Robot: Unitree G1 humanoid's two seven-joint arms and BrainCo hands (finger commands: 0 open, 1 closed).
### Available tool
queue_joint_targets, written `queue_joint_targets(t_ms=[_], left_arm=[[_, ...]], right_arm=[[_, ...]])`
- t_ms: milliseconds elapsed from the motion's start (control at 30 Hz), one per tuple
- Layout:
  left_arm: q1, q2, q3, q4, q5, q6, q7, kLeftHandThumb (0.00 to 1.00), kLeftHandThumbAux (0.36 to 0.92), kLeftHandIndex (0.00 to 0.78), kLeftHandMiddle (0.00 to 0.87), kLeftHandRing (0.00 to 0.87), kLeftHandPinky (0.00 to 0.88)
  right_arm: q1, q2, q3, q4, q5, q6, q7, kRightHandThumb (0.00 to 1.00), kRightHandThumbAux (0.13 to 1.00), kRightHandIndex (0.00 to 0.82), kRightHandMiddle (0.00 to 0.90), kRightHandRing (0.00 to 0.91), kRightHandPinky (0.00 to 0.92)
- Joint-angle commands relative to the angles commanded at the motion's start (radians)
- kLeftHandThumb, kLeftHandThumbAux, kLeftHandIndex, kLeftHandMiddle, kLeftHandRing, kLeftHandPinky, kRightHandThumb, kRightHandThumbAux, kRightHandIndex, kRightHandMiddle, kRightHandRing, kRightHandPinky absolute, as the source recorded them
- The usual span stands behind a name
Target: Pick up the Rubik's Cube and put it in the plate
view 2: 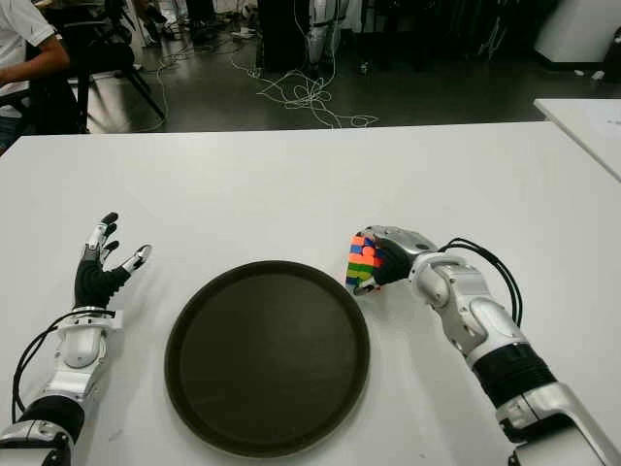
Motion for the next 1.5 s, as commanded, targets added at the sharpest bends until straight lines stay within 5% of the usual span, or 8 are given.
queue_joint_targets(t_ms=[167,367,567,633,800,1500], left_arm=[[-0.002,0.002,0.0,0.005,0.005,0.0,0.004,0.409,0.679,0.035,0.072,0.041,0.015],[-0.001,0.002,-0.001,0.002,0.008,-0.006,0.006,0.417,0.667,0.033,0.066,0.039,0.014],[0.0,0.002,0.0,0.001,0.007,-0.009,0.007,0.43,0.666,0.035,0.058,0.029,0.004],[0.001,0.002,0.001,0.0,0.006,-0.009,0.005,0.432,0.664,0.036,0.059,0.028,0.002],[0.0,0.004,0.001,-0.001,0.006,-0.004,0.003,0.402,0.67,0.031,0.062,0.031,0.004],[0.003,0.0,0.004,-0.007,0.0,0.002,0.0,0.415,0.673,0.039,0.072,0.041,0.007]], right_arm=[[-0.002,-0.002,0.005,0.014,-0.008,-0.015,-0.024,0.0,0.608,0.0,0.0,0.0,0.0],[0.0,-0.01,0.02,0.016,-0.05,-0.024,-0.078,0.014,0.709,0.008,0.0,0.0,0.0],[0.003,-0.009,0.026,0.026,-0.08,-0.023,-0.13,0.259,0.754,0.12,0.0,0.0,0.0],[0.004,-0.007,0.026,0.03,-0.084,-0.023,-0.148,0.508,0.74,0.287,0.0,0.0,0.0],[0.004,-0.003,0.026,0.042,-0.088,-0.034,-0.192,0.666,0.727,0.393,0.0,0.0,0.0],[0.001,0.0,0.027,0.075,-0.079,-0.07,-0.253,0.7,0.721,0.416,0.021,0.0,0.0]])
